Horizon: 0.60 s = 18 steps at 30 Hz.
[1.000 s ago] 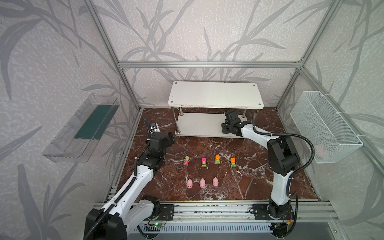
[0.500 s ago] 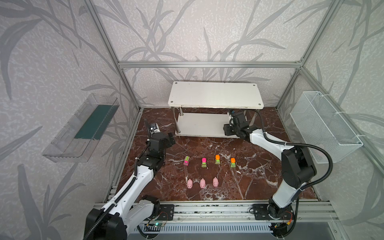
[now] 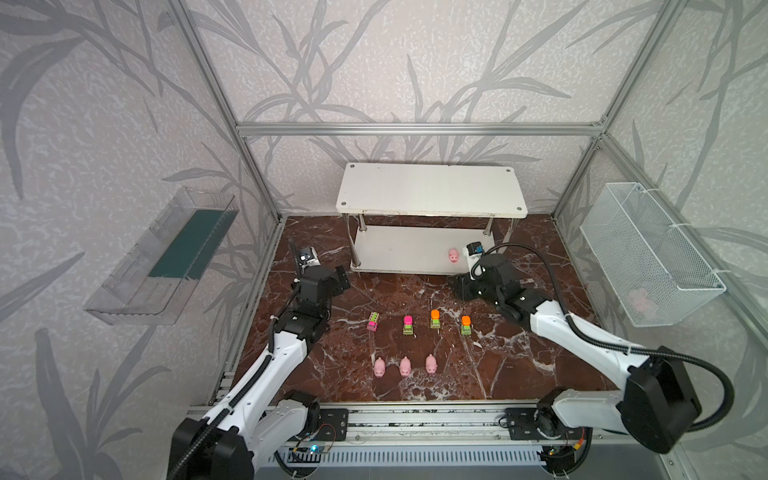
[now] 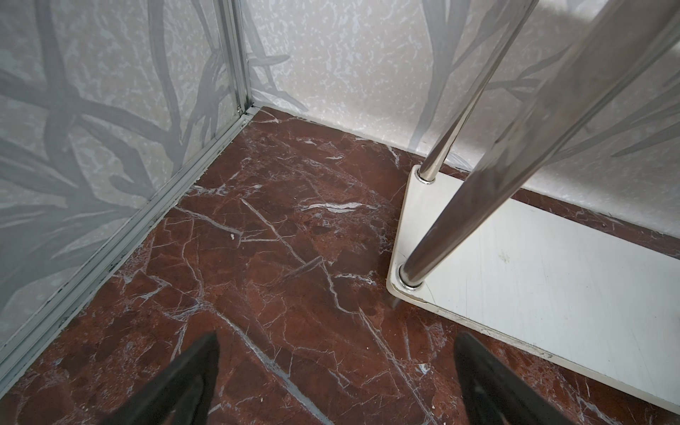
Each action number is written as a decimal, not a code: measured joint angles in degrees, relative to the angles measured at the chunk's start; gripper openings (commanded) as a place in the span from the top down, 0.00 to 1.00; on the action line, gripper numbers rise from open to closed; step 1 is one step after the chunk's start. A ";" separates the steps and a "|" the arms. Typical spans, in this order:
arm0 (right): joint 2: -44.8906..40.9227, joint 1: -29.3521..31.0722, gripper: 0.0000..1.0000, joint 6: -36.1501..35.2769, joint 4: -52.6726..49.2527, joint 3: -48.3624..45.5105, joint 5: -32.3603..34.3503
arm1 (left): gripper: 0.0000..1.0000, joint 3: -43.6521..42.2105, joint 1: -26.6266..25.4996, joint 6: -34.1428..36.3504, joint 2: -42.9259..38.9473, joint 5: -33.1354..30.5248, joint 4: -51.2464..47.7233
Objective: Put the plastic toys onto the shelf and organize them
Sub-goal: 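Move the right gripper back over the pink pigs on the floor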
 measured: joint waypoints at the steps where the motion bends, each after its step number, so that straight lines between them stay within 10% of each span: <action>1: -2.19 2.10 0.31 0.35 -0.33 -1.36 0.63 | 0.03 0.00 0.00 0.00 -0.07 -0.02 0.00; 18: -9.38 32.85 0.30 19.82 -8.00 -15.23 12.22 | 0.03 -0.02 0.00 -0.11 -0.31 -0.28 0.04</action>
